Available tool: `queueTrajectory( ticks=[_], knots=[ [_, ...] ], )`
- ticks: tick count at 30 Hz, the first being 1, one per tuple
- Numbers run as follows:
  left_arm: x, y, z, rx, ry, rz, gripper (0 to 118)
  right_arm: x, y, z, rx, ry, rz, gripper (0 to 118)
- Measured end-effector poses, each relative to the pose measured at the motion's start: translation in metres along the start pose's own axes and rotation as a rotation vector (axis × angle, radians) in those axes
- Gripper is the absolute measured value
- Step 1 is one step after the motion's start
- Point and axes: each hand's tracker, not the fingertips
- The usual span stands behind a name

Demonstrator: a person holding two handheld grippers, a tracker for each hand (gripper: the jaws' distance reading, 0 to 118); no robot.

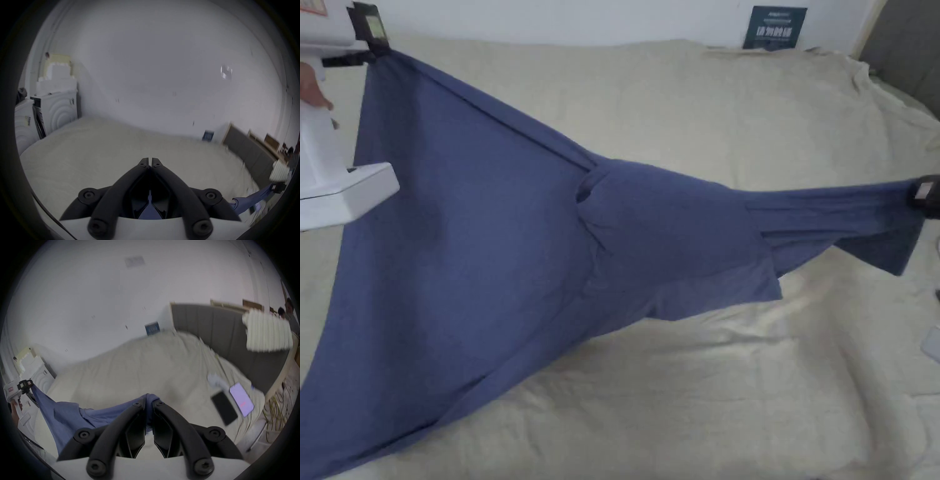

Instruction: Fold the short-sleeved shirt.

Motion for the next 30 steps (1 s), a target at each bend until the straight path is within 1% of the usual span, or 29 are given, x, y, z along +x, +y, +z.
queueTrajectory(
  ticks=[4, 7, 9, 13, 15, 17, 19, 23, 26, 28, 30],
  knots=[
    [-0.013, 0.051, 0.076, 0.167, 0.002, 0.065, 0, -0.022, 0.052, 0.042, 0.117, 0.017, -0.006, 4],
    [-0.021, 0.080, 0.129, 0.269, 0.026, 0.067, 0, -0.032, 0.089, 0.078, 0.205, 0.017, -0.007, 4],
    [-0.027, 0.098, 0.159, 0.310, 0.013, 0.080, 0, -0.039, 0.114, 0.107, 0.260, 0.060, -0.022, 4],
    [-0.026, 0.122, 0.200, 0.362, 0.054, 0.052, 0, -0.054, 0.148, 0.154, 0.320, 0.087, -0.002, 4],
    [-0.027, 0.132, 0.215, 0.375, 0.066, 0.047, 0, -0.063, 0.160, 0.172, 0.342, 0.084, 0.022, 4],
    [-0.028, 0.138, 0.223, 0.382, 0.082, 0.053, 0, -0.073, 0.168, 0.186, 0.359, 0.076, 0.048, 4],
    [-0.029, 0.144, 0.226, 0.380, 0.094, 0.055, 0, -0.079, 0.176, 0.193, 0.366, 0.078, 0.058, 4],
    [-0.027, 0.151, 0.218, 0.348, 0.145, 0.016, 0, -0.095, 0.189, 0.195, 0.367, 0.048, 0.095, 4],
    [-0.024, 0.157, 0.199, 0.318, 0.179, 0.017, 0, -0.108, 0.204, 0.183, 0.359, 0.001, 0.116, 4],
    [-0.020, 0.162, 0.181, 0.281, 0.218, 0.023, 0, -0.118, 0.218, 0.168, 0.352, -0.039, 0.153, 4],
    [-0.015, 0.165, 0.161, 0.254, 0.237, 0.001, 0, -0.132, 0.230, 0.153, 0.342, -0.090, 0.188, 4]
  ],
)
